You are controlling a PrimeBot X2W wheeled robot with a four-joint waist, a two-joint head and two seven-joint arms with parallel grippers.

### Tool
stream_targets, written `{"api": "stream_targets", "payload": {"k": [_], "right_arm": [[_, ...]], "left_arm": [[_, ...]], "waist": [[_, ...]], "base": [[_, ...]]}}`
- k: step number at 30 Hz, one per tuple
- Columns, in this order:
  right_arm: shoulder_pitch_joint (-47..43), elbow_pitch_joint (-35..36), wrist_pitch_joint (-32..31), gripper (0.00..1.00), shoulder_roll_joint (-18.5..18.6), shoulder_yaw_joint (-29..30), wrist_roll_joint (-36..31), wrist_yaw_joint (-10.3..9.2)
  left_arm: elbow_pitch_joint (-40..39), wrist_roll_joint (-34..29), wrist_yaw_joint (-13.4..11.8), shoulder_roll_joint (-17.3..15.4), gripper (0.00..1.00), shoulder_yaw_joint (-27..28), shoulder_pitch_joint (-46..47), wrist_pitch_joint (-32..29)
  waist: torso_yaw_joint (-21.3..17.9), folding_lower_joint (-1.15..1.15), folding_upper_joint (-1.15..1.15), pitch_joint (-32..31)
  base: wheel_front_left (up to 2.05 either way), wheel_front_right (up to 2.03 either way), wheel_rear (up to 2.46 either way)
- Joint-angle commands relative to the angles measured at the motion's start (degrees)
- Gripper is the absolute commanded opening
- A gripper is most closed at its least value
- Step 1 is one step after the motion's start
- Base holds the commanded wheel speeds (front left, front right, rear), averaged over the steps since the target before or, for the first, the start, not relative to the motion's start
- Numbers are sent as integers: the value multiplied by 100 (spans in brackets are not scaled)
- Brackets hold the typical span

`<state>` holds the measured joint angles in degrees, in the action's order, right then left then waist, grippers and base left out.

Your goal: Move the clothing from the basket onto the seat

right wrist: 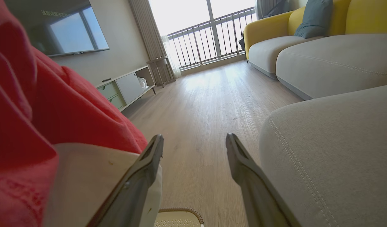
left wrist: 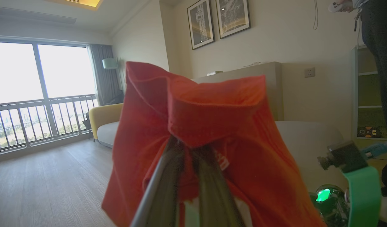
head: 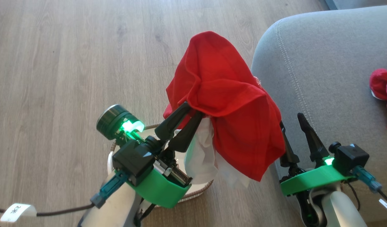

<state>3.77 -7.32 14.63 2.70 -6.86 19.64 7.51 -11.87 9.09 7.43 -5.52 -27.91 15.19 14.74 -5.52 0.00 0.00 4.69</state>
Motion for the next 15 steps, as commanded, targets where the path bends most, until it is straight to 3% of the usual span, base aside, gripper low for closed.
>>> {"api": "stream_targets", "payload": {"k": [1, 15], "right_arm": [[120, 180, 37, 100, 18, -114, -32, -2], [130, 151, 37, 100, 18, -120, -59, -2]], "left_arm": [[-175, 23, 5, -40, 0, 166, 227, 26], [-126, 57, 5, -23, 0, 188, 208, 26]], "waist": [[4, 0, 0, -6], [6, 0, 0, -39]], "base": [[0, 0, 0], [0, 0, 0]]}}
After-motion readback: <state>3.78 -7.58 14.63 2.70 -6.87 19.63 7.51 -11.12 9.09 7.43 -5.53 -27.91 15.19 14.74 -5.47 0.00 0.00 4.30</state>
